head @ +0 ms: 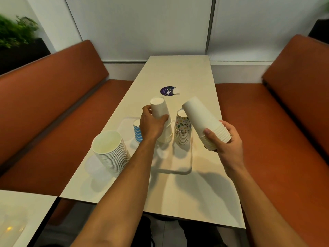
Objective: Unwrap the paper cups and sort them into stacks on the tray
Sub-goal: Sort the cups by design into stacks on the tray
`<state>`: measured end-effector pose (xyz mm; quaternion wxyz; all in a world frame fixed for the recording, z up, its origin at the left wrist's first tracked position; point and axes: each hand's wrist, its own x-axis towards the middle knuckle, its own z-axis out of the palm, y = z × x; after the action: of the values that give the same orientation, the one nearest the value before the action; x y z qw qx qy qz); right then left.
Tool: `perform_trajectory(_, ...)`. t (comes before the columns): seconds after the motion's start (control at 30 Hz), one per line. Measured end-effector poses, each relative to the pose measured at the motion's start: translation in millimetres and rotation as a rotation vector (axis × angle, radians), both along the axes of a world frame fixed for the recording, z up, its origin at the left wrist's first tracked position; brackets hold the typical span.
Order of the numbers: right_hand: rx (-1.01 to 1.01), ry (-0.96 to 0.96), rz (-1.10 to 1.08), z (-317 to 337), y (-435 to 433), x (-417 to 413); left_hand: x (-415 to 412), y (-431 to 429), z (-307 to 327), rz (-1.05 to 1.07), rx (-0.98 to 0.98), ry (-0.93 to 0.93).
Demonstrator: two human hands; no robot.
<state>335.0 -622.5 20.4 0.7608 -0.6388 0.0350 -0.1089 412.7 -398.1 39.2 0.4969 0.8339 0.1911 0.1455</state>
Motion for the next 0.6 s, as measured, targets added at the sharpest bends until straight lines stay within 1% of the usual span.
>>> perform_trajectory(0.1, -0.011, 0.006, 0.008, -1.7, -0.4, 1.4, -0.4, 1.2, -3.5, -0.030, 0.020, 0.026)
perform_trajectory(0.2, -0.020, 0.010, 0.038, -1.5, 1.8, 1.0, -4.7, 3.6, -6.6, -0.034, -0.014, 0.028)
perform_trajectory(0.33, -0.007, 0.036, 0.084, -1.8, 6.3, 0.7, -20.0, -1.5, -4.4, 0.006, -0.081, -0.102)
perform_trajectory(0.37, -0.011, 0.043, 0.095, -2.7, 7.3, 0.8, -24.7, -4.4, -2.1, 0.006, -0.137, -0.130)
perform_trajectory(0.43, -0.029, 0.060, 0.113, -4.7, 9.2, 1.0, -33.5, -10.5, 1.9, -0.051, -0.329, -0.148)
perform_trajectory(0.53, -0.037, 0.076, 0.141, -3.9, 11.0, 0.6, -47.5, -16.9, 5.1, -0.245, -0.630, -0.098)
perform_trajectory(0.6, -0.060, 0.080, 0.169, -1.7, 12.1, -0.4, -57.0, -20.1, 6.0, -0.373, -0.721, -0.071)
